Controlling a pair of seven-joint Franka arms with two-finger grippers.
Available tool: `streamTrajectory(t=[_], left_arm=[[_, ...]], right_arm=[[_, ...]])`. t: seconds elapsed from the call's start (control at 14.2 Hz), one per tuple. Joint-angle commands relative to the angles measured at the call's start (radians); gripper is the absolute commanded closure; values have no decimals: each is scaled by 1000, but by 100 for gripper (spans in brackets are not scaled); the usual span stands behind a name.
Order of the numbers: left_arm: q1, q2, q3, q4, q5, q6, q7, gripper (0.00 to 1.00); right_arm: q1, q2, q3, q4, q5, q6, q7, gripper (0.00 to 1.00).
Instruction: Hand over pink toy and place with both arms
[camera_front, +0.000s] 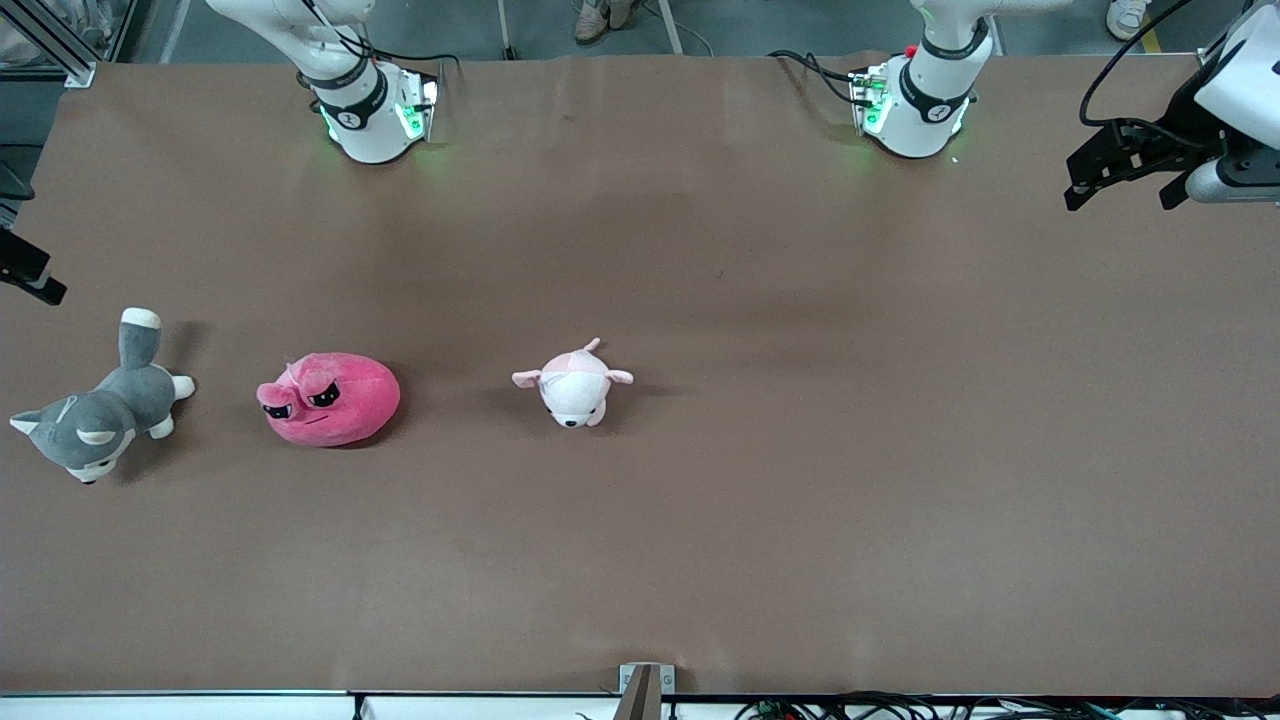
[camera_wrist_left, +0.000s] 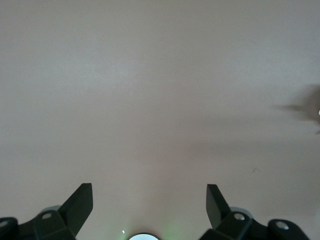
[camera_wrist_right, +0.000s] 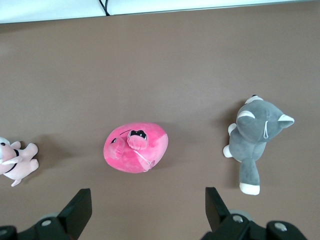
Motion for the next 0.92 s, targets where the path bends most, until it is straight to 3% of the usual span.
streamTrajectory(t=[0.0,0.42,0.85], left_arm=[[14,-16,0,-7,-20,7,9,0],[25,-10,4,24,-10,2,13,0],[23,-10,3,24,-10,-13,-16,0]], right_arm=[[6,-40,14,-44,-20,-8,24,0],[36,-80,15,-58,-78,-25,24,0],[39,-186,14,-239,-89,104,30,0]])
